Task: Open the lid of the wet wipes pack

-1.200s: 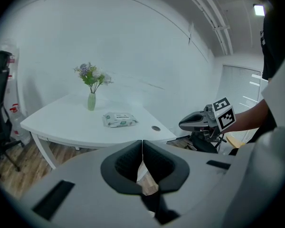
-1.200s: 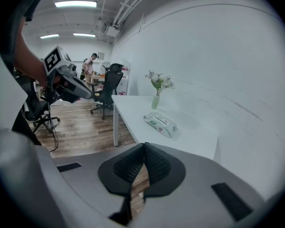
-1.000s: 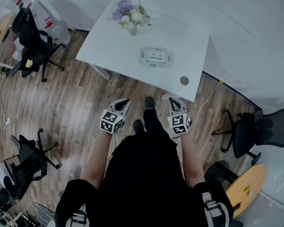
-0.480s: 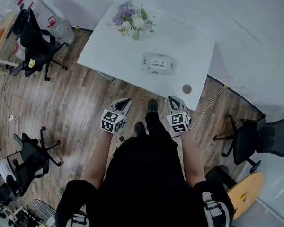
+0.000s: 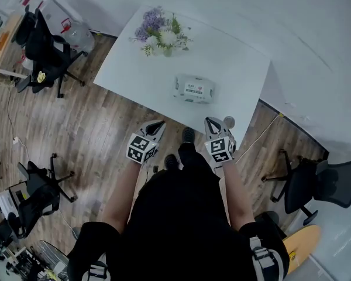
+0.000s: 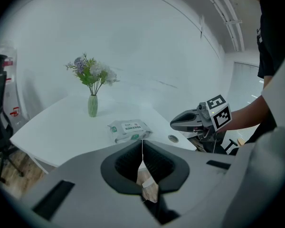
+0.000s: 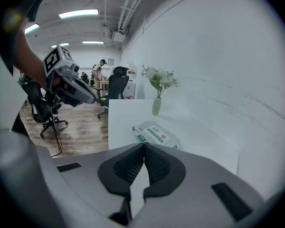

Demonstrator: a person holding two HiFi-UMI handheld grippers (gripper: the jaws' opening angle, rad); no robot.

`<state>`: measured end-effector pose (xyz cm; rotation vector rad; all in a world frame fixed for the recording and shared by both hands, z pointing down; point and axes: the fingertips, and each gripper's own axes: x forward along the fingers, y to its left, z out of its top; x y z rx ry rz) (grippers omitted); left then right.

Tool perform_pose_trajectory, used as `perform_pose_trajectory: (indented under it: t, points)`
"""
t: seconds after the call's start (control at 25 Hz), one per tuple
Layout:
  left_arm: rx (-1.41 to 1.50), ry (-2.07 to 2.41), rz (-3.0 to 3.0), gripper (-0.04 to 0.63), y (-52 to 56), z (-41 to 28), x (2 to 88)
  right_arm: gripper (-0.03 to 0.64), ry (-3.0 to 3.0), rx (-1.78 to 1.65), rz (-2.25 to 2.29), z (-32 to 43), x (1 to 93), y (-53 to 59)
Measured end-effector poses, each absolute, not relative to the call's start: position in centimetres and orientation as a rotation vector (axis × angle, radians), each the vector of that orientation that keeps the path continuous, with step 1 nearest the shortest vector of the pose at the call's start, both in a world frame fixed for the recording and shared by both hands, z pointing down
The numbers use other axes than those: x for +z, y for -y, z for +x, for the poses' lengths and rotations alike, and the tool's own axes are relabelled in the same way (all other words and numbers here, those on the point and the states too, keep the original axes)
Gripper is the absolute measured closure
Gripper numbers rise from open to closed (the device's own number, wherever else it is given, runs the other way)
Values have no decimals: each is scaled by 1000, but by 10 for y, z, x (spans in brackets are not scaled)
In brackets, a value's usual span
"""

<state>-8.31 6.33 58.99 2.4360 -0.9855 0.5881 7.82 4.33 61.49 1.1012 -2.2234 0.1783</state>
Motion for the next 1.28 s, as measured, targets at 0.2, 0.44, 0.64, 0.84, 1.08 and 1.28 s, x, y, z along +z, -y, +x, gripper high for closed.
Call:
perform_pose_trajectory:
  t: [0.2, 0.44, 0.64, 0.84, 1.08, 1.28]
  points:
    - [601, 1006, 2419, 572, -41, -71, 594, 600, 2265, 163, 1044, 78, 615, -15]
    - [594, 1055, 2394, 572, -15, -61, 594, 600, 2296, 139, 952, 78, 619, 17]
    - [586, 1097, 2375, 572, 1, -54, 598, 600, 2320, 121, 868, 76, 628, 33]
    - [574, 1128, 2377, 572, 17, -49, 601, 598, 2326, 78, 774, 67, 632, 44]
    - [560, 1114, 2372, 572, 31, -49, 610, 586, 2308, 79, 731, 61, 642, 59]
    - [548, 1062, 2377, 572, 47, -44, 621, 577, 2298, 87, 713, 52, 651, 72]
